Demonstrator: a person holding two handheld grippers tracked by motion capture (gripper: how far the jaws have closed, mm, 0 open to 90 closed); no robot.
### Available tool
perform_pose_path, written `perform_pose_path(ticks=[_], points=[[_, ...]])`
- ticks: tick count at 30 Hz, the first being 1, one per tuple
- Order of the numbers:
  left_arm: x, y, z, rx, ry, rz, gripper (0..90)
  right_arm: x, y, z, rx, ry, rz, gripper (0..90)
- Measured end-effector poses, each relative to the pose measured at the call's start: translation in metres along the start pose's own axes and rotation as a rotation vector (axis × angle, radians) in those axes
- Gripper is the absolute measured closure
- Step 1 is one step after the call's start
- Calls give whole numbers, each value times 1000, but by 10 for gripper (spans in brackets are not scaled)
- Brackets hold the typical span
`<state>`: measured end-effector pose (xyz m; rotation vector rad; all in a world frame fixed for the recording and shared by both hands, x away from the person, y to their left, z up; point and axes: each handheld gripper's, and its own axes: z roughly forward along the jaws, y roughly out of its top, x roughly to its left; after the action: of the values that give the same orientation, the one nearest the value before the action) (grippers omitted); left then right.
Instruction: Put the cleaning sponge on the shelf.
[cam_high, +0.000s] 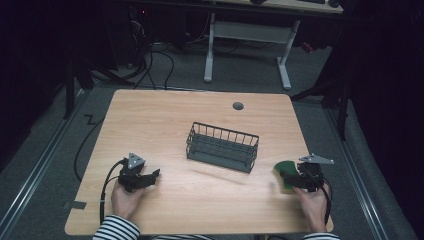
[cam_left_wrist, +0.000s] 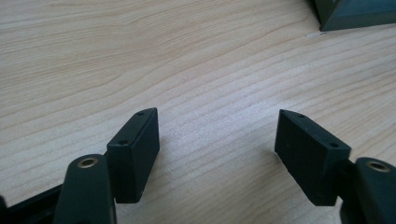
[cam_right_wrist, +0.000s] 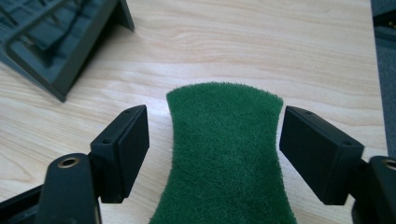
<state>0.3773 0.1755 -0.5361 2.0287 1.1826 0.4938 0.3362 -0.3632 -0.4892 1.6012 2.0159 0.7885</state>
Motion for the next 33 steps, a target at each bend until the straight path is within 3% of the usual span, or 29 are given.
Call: perform_pose_path(ticks=[2,13,22,27,33], points=[[-2,0,0,5,12,19,310,-1,1,2,23,-6,-13,234],[-2,0,0,3,10,13,318,-9,7,18,158,-6,-26,222],[-2,0,0,3,13,10,322,-9,16,20,271,10,-30,249],[-2,0,0,2,13,9,322,-9,18,23,316,15,-39,255],[-2,0,0,3,13,9,322,-9,20,24,333,23,-40,301]])
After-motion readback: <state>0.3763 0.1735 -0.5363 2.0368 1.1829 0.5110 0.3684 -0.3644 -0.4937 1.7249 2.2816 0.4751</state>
